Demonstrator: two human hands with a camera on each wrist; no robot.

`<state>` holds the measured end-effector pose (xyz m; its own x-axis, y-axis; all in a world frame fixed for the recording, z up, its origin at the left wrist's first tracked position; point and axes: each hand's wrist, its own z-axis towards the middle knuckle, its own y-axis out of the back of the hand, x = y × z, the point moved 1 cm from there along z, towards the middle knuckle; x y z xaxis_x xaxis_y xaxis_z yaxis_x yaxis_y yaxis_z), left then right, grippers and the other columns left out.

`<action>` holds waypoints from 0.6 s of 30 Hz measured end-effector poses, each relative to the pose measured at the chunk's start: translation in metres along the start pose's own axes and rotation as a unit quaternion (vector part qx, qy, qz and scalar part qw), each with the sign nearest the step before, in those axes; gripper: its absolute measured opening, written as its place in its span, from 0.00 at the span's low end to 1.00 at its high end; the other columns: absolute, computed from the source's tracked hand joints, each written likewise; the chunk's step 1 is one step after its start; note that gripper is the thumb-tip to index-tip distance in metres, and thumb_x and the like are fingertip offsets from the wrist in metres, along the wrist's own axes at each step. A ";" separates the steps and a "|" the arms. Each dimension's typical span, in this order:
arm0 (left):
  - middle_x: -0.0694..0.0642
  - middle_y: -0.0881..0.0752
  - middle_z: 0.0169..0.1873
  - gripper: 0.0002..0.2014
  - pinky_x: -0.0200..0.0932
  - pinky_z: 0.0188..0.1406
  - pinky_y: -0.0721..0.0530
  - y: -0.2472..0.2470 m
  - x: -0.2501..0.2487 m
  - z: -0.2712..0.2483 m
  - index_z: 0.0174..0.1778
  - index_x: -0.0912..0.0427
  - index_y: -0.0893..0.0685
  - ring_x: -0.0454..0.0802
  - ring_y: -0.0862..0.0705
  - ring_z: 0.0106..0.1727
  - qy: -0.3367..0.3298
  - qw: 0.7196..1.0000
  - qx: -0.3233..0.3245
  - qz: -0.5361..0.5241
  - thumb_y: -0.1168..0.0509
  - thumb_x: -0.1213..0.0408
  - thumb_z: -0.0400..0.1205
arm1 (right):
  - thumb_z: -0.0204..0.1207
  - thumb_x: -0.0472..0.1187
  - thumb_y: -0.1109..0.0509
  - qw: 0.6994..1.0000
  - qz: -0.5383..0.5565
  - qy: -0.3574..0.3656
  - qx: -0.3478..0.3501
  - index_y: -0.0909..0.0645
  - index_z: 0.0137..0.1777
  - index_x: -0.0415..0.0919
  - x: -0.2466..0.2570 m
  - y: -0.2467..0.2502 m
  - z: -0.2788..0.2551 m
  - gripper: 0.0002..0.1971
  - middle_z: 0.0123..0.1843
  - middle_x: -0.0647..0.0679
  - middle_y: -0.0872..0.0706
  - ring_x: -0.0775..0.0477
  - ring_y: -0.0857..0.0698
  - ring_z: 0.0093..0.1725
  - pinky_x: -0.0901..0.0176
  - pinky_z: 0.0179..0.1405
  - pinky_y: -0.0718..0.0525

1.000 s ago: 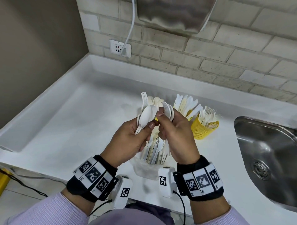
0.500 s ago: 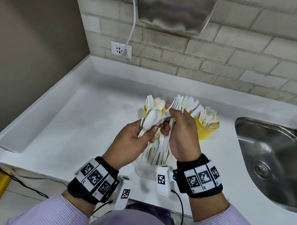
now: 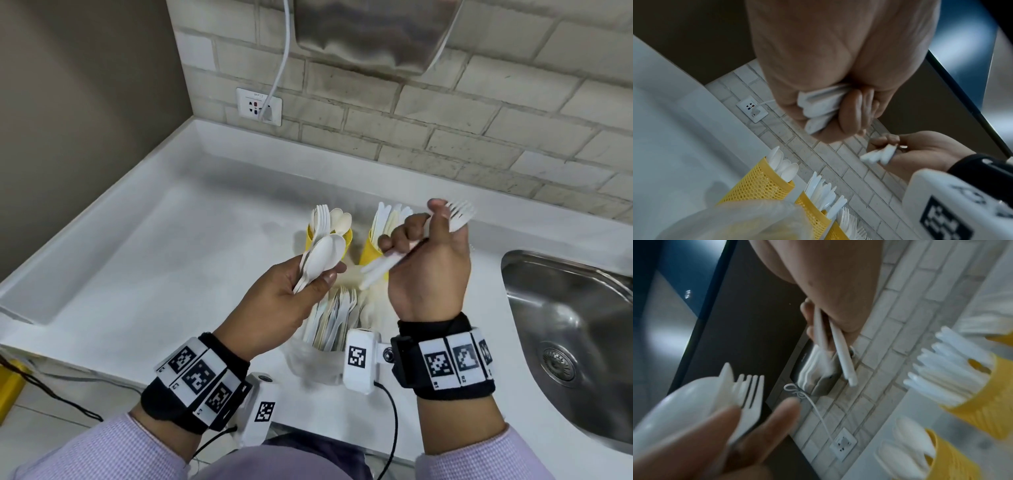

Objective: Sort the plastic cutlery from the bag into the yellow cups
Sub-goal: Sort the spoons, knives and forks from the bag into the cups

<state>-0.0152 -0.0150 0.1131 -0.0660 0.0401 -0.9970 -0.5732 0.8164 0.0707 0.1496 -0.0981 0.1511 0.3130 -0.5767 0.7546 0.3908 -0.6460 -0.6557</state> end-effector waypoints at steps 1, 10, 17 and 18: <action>0.41 0.29 0.24 0.10 0.33 0.23 0.33 0.000 0.000 0.000 0.61 0.50 0.12 0.42 0.35 0.23 0.009 1.000 0.005 -0.016 0.38 0.59 0.91 | 0.92 0.40 0.41 0.999 -0.040 0.029 0.009 0.25 0.56 0.42 0.003 0.001 0.002 0.04 0.31 0.49 0.33 0.50 0.34 0.25 0.58 0.29 0.29; 0.46 0.38 0.26 0.15 0.45 0.27 0.48 -0.007 -0.013 -0.002 0.47 0.41 0.10 0.48 0.46 0.27 0.042 0.993 0.070 -0.086 0.40 0.61 0.92 | 0.80 0.30 0.26 0.905 -0.324 0.045 0.272 0.14 0.53 0.32 0.009 -0.002 -0.014 0.04 0.30 0.23 0.30 0.46 0.26 0.31 0.66 0.37 0.20; 0.49 0.40 0.27 0.19 0.51 0.29 0.48 -0.011 -0.016 -0.002 0.41 0.37 0.12 0.51 0.47 0.29 0.037 0.993 0.082 -0.082 0.41 0.61 0.92 | 0.81 0.25 0.28 0.909 -0.311 0.064 0.272 0.17 0.50 0.26 0.004 0.001 -0.014 0.01 0.37 0.36 0.18 0.51 0.18 0.36 0.65 0.39 0.17; 0.47 0.39 0.27 0.12 0.50 0.28 0.47 -0.010 -0.014 -0.001 0.50 0.43 0.12 0.50 0.46 0.28 0.037 0.992 0.082 -0.085 0.40 0.60 0.91 | 0.81 0.26 0.29 0.910 -0.309 0.076 0.266 0.17 0.50 0.27 0.005 0.001 -0.013 0.01 0.39 0.39 0.15 0.53 0.17 0.37 0.66 0.40 0.18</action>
<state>-0.0088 -0.0243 0.1268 -0.0430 -0.1446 -0.9886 -0.4409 0.8907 -0.1111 0.1407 -0.1082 0.1540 -0.2173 -0.2738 0.9369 0.8274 -0.5609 0.0280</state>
